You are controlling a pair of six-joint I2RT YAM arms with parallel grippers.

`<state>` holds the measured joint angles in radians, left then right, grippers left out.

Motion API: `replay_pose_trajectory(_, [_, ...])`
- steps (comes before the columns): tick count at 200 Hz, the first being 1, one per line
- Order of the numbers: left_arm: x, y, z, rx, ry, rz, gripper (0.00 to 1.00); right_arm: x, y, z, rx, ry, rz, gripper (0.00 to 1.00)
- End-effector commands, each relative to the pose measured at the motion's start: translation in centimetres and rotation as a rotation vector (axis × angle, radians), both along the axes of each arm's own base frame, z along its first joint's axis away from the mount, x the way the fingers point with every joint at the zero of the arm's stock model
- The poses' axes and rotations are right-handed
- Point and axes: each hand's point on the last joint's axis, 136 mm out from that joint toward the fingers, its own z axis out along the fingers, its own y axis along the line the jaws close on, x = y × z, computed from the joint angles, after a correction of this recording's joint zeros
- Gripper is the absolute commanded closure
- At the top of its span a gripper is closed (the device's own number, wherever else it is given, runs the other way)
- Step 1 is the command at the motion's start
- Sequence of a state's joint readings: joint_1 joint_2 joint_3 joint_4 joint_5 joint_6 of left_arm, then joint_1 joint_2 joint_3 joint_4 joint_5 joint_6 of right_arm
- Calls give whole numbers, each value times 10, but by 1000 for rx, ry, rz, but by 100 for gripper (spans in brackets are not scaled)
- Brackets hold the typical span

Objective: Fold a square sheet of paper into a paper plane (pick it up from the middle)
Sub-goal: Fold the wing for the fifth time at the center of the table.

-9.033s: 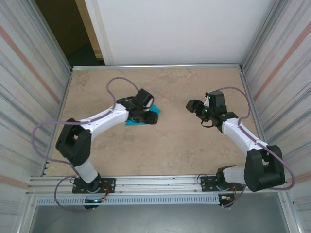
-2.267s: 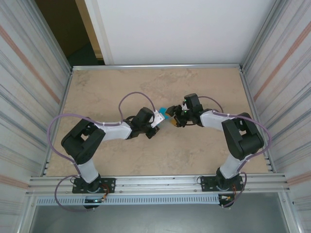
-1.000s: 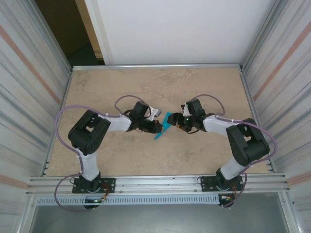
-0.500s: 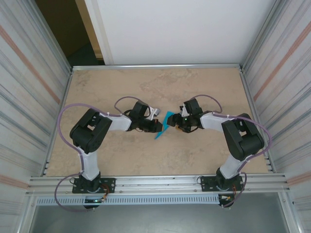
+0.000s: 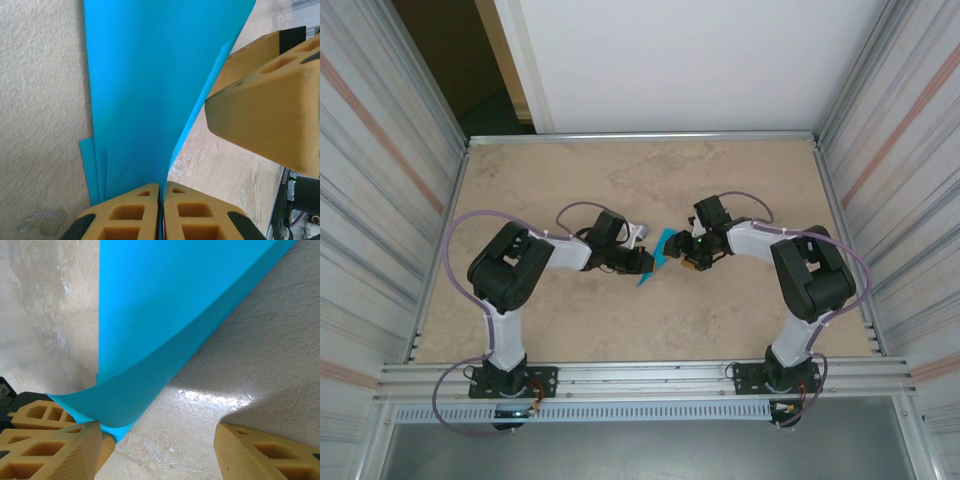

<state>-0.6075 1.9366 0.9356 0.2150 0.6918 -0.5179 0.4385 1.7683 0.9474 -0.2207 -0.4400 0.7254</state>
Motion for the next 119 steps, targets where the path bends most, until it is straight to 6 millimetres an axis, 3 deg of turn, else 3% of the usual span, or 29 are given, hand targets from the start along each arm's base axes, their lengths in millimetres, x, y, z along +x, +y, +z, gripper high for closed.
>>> replay_pose_trajectory(1, [-3, 4, -4, -9, 27, 1, 88, -6, -7, -44, -123, 56, -16, 37])
replay_pose_trajectory(119, [-6, 12, 19, -8, -30, 0, 71, -4, -8, -52, -160, 97, -29, 36])
